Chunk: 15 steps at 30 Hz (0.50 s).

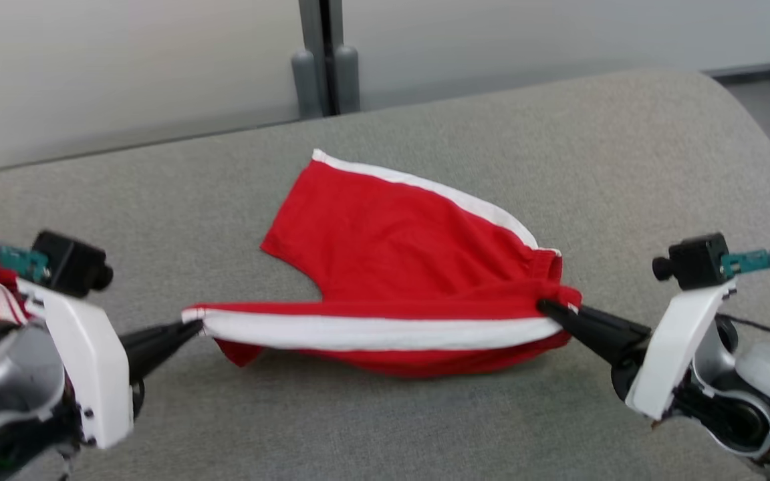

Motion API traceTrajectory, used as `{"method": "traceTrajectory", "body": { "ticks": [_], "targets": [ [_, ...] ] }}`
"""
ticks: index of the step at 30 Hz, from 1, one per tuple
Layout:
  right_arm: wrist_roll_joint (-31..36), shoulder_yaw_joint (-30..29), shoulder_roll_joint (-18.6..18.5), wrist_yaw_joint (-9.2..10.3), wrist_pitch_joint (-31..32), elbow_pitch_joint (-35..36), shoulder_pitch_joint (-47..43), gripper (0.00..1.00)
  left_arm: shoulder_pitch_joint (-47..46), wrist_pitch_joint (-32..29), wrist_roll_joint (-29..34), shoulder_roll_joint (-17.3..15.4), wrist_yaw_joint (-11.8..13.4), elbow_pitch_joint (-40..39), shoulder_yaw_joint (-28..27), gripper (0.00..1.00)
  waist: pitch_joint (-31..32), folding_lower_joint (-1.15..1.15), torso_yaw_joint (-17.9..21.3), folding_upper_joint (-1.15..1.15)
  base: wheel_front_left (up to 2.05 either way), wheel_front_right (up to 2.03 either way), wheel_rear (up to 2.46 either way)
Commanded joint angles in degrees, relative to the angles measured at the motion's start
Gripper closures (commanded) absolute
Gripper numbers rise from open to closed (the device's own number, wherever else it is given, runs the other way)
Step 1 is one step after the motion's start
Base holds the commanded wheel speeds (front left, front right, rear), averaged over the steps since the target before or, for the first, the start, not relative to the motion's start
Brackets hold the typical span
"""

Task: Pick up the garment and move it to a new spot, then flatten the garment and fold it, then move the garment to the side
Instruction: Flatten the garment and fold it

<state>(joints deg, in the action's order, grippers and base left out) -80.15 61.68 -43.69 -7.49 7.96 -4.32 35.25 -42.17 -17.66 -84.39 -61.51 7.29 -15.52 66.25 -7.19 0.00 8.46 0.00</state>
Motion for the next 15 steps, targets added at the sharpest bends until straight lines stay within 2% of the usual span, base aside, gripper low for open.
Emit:
{"method": "traceTrajectory", "body": {
  "ticks": [1,7,15],
  "targets": [
    [-0.81,-0.68,0.86,0.00,0.64,-0.22,1.02,1.00,-2.11,-1.63,0.25,0.35,-0.81,1.07,-0.54,1.00,-3.50,0.00,1.78,0.00,0.00,0.00,0.00],
    [-4.72,-3.81,3.60,0.00,3.41,-1.30,4.93,1.00,-12.04,-10.58,1.40,2.29,-3.97,6.92,-2.41,1.00,-9.86,0.00,3.97,0.00,0.00,0.00,0.00],
    [-8.34,-6.31,6.81,0.00,4.07,-2.52,7.39,1.00,-23.15,-19.10,2.76,7.65,-7.03,17.10,-3.70,1.00,-15.02,0.00,7.07,0.00,0.00,0.00,0.00]
  ]
}}
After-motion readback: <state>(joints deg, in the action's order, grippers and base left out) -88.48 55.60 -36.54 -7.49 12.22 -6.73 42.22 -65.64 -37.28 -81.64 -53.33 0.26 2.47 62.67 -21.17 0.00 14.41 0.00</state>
